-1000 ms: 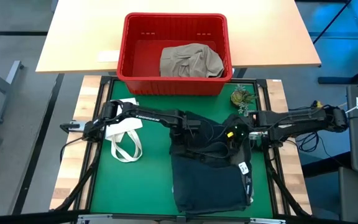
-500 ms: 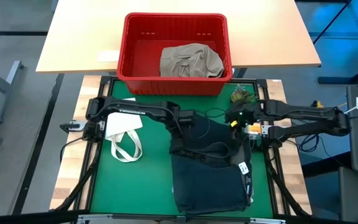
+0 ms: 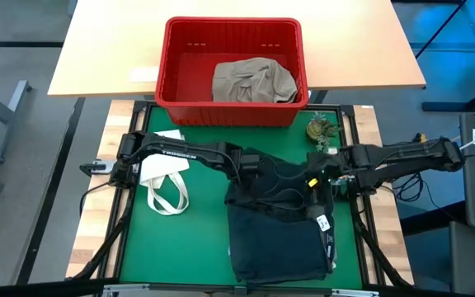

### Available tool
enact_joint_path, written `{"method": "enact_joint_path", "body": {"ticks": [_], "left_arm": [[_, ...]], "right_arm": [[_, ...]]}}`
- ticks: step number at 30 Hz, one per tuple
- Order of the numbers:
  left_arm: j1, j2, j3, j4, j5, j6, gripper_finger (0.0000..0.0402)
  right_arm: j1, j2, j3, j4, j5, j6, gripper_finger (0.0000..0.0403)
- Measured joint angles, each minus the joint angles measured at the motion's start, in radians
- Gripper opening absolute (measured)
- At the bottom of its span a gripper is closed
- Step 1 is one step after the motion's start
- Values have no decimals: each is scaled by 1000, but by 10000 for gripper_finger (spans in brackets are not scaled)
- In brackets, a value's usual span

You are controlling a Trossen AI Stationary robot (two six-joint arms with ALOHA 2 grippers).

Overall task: Fold Laundry from Bin
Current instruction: Fold the dark blue jeans

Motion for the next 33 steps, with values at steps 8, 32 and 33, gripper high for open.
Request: {"method": "enact_joint_path", "body": {"ticks": [8, 32, 33], "left_arm": [[-37, 87, 0, 35, 1, -1, 80], [-64, 77, 32, 0, 11, 5, 80], [-58, 71, 44, 0, 12, 14, 80]], "right_arm": [[102, 1, -61, 29, -14, 69, 154], [335, -31, 19, -198, 96, 71, 154], [335, -32, 49, -229, 134, 72, 154]]}}
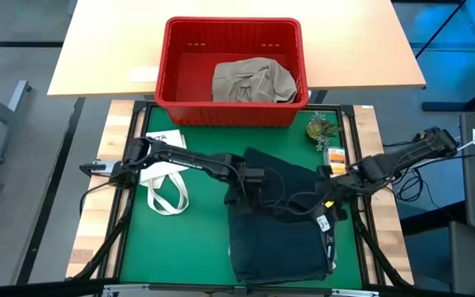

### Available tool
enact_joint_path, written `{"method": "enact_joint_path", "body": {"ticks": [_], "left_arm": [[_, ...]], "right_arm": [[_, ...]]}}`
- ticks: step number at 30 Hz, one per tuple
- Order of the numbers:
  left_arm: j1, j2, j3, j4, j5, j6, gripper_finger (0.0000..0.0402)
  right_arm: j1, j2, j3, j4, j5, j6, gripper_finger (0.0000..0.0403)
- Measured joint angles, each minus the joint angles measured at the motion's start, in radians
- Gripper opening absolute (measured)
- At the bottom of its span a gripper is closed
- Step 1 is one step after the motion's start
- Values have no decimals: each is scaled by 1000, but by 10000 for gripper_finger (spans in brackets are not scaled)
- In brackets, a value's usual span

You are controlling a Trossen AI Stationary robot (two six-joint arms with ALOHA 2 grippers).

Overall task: Fold Laundry from Bin
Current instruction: Fold the dark blue jeans

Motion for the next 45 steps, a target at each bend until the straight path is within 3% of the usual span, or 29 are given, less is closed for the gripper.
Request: {"method": "enact_joint_path", "body": {"ticks": [5, 9, 13, 19, 26, 31, 45], "left_arm": [[39, -8, 47, -6, -2, 37, 80], [71, -9, 66, -2, -3, 39, 80], [100, -9, 77, -7, -2, 39, 80], [132, -9, 80, 23, -2, 48, 80], [131, -9, 80, 36, -31, 223, 80], [136, -9, 80, 59, -89, 298, 80], [171, -9, 80, 168, -93, 360, 80]], "right_arm": [[-1, -2, 112, -96, 150, -1, 154], [-1, -2, 154, -132, 199, -1, 154], [-50, -1, 169, -167, 179, 2, 154], [-230, -1, 172, -194, 131, -8, 154], [-360, 16, 173, -182, 138, -15, 154], [-375, 64, 173, -186, 137, -56, 154], [-374, 178, 173, -196, 128, -104, 154]]}}
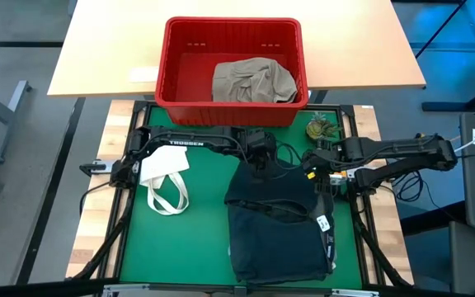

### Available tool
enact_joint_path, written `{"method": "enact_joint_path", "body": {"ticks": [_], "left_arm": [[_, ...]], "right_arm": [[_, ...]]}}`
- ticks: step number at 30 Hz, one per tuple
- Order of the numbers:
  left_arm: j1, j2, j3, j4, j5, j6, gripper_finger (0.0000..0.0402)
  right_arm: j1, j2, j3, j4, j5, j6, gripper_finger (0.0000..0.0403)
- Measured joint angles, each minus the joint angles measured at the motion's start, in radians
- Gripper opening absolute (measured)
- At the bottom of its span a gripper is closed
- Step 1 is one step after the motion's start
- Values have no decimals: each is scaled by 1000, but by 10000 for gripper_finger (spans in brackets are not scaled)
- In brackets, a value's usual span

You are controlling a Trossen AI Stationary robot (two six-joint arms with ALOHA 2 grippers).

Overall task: Fold Laundry from Bin
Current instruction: Fold the dark blue jeans

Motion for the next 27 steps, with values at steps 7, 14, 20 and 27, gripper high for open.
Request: {"method": "enact_joint_path", "body": {"ticks": [7, 14, 20, 27], "left_arm": [[4, 0, 0, -2, 1, 49, 98], [10, 0, 0, 56, -25, 49, 160], [19, 0, 0, 89, -110, 8, 201], [39, 0, 0, 77, -29, -86, 206]], "right_arm": [[0, -1, 0, 0, 1, -12, 167], [0, -1, 0, -6, 35, -11, 228], [0, -1, 0, -33, 37, 0, 266], [-100, 12, 0, -40, 9, 2, 267]]}}
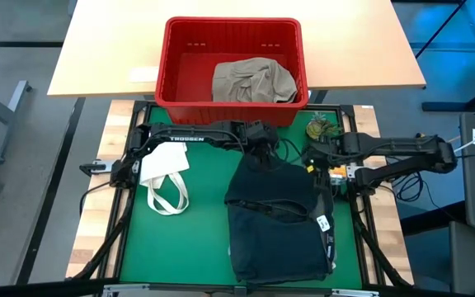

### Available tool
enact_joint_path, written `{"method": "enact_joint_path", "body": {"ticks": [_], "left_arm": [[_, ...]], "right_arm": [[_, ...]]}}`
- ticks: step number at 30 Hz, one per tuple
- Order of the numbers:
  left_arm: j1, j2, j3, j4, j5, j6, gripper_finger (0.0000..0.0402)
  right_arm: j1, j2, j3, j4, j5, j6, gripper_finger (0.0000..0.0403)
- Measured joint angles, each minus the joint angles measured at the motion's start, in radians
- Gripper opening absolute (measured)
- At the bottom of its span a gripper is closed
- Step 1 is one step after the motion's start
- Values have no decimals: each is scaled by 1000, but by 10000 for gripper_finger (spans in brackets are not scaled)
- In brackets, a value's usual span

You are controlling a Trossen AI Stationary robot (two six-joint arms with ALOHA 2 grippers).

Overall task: Fold Laundry from Bin
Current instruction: Fold the dark blue jeans

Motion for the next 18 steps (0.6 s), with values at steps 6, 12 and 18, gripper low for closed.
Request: {"method": "enact_joint_path", "body": {"ticks": [6, 12, 18], "left_arm": [[-8, 0, 0, -22, 41, -3, 206], [-23, 1, -1, -90, 42, 0, 206], [-24, 1, -1, -120, 45, 1, 206]], "right_arm": [[-166, 67, -4, -8, -192, -17, 256], [-248, 169, -33, 2, -219, -69, 253], [-296, 274, -36, 2, -219, -96, 253]]}}
